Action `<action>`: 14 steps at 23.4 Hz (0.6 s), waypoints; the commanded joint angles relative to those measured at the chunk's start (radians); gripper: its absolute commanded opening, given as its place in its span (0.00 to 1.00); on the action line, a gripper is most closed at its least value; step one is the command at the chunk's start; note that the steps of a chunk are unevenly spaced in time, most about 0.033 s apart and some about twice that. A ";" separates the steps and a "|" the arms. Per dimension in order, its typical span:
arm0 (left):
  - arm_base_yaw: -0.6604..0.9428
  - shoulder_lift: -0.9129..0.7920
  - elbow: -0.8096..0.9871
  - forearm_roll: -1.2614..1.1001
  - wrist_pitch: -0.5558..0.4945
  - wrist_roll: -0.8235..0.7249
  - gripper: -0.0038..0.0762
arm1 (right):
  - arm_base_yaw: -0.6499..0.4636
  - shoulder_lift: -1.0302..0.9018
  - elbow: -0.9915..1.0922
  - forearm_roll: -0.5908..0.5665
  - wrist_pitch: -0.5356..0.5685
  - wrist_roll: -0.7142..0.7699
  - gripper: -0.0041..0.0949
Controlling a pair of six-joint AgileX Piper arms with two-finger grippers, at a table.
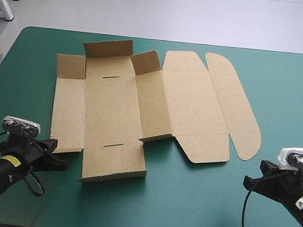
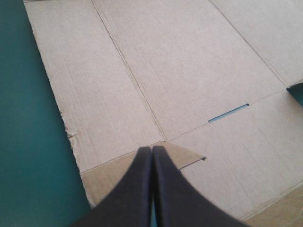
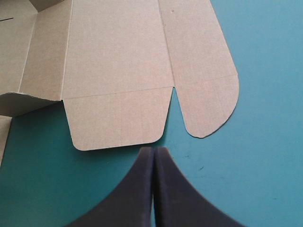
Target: Fold the box
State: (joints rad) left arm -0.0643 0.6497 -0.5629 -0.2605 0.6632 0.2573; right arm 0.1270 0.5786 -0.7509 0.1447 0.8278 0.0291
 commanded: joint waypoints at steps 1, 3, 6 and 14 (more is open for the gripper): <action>-0.005 0.001 -0.037 -0.015 -0.065 -0.002 0.03 | -0.001 0.012 -0.034 0.007 -0.064 -0.004 0.01; -0.005 0.001 -0.037 -0.032 -0.065 -0.011 0.03 | -0.001 0.012 -0.034 0.007 -0.066 -0.004 0.01; -0.005 0.009 -0.037 -0.075 -0.052 -0.009 0.05 | -0.001 0.012 -0.034 0.007 -0.068 -0.004 0.01; -0.005 0.033 -0.037 -0.148 -0.111 -0.044 0.50 | -0.001 0.012 -0.034 0.005 -0.070 -0.004 0.01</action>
State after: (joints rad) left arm -0.0643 0.6702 -0.5629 -0.3806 0.6292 0.2509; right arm 0.1270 0.5786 -0.7509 0.1447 0.8271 0.0291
